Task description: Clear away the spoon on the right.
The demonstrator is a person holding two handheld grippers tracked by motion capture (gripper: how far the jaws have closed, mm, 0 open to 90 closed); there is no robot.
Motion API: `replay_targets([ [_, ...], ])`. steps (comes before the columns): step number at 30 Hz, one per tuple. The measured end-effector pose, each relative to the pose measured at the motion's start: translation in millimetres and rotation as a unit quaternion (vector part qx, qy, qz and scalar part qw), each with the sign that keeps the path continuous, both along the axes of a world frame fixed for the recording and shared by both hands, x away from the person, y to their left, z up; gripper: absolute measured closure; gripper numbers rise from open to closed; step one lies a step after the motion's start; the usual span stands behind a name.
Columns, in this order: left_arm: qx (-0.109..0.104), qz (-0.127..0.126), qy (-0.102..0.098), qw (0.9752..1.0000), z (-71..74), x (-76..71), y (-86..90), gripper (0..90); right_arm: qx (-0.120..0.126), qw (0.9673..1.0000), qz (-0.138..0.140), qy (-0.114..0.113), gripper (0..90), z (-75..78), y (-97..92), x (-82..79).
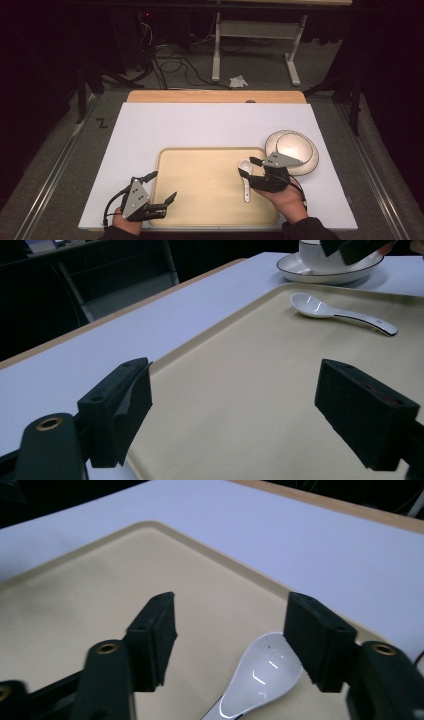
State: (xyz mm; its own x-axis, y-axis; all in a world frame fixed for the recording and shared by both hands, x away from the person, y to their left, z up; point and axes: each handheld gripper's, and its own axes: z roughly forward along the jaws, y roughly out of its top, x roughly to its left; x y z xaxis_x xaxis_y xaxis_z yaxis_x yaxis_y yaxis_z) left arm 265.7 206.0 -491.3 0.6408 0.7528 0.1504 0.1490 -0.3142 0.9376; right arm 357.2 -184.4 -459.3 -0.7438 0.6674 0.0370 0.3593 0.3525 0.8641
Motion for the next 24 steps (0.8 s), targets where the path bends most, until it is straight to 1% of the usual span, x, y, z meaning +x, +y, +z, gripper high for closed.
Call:
replay_targets([
  [1,0.000,0.000,0.000,1.0000,-0.1,0.0,-0.1,15.8,0.004,1.0000,0.002,-0.003,31.9,0.9,-3.6,-2.9],
  [3,0.000,0.001,0.001,1.0000,-0.4,0.1,-0.4,15.8,0.014,0.9998,-0.007,-0.013,21.8,1.3,-10.0,-9.1],
  [4,0.000,0.001,0.001,1.0000,-0.4,0.1,-0.4,15.9,0.014,0.9998,-0.007,-0.013,21.8,1.3,-10.0,-9.1],
  [5,0.001,0.001,0.002,1.0000,-0.5,0.2,-0.6,15.8,0.027,0.9994,-0.016,-0.014,14.9,0.7,-17.2,-14.0],
  [7,0.002,0.001,0.003,1.0000,-1.0,0.4,-1.0,15.8,0.032,0.9991,-0.024,-0.015,10.5,0.1,-25.2,-18.4],
  [8,0.002,0.001,0.003,1.0000,-1.0,0.4,-1.0,15.9,0.032,0.9991,-0.024,-0.015,10.5,0.1,-25.2,-18.4],
  [9,0.004,0.002,0.004,1.0000,-1.1,0.5,-1.0,15.8,0.036,0.9985,-0.034,-0.022,4.4,-0.3,-34.1,-22.6],
  [10,0.004,0.002,0.005,1.0000,-1.3,0.5,-1.1,15.8,0.036,0.9982,-0.040,-0.025,1.7,-0.4,-38.6,-24.8],
  [11,0.004,0.003,0.005,1.0000,-1.4,0.6,-1.2,15.8,0.037,0.9981,-0.042,-0.027,0.6,-0.4,-43.7,-26.7],
  [12,0.004,0.003,0.005,1.0000,-1.4,0.6,-1.2,15.8,0.037,0.9981,-0.042,-0.027,0.6,-0.4,-43.7,-26.7],
  [15,0.005,0.004,0.006,1.0000,-1.6,0.9,-1.2,15.8,0.046,0.9969,-0.053,-0.034,0.5,-2.6,-60.2,-35.3],
  [16,0.005,0.004,0.006,1.0000,-1.7,1.0,-1.3,15.8,0.045,0.9969,-0.054,-0.037,0.5,-3.6,-63.8,-37.0],
  [17,0.005,0.003,0.007,1.0000,-1.7,1.3,-1.4,15.8,0.035,0.9963,-0.060,-0.050,0.5,-7.8,-70.7,-41.8],
  [19,0.008,0.003,0.007,0.9999,-1.8,1.7,-1.9,15.9,0.032,0.9960,-0.064,-0.053,0.5,-10.1,-72.9,-43.1],
  [20,0.008,0.002,0.008,0.9999,-2.0,1.9,-2.4,15.8,0.035,0.9961,-0.064,-0.050,0.5,-12.3,-74.9,-43.6],
  [21,0.008,0.003,0.008,0.9999,-2.0,2.0,-2.9,15.9,0.045,0.9958,-0.065,-0.046,0.5,-15.3,-77.5,-43.7],
  [22,0.008,0.003,0.008,0.9999,-1.9,1.8,-3.1,15.8,0.047,0.9957,-0.066,-0.044,0.4,-15.5,-78.0,-44.2],
  [24,0.009,0.003,0.008,0.9999,-1.8,1.2,-3.1,15.9,0.048,0.9957,-0.063,-0.047,0.4,-15.7,-78.1,-44.4],
])
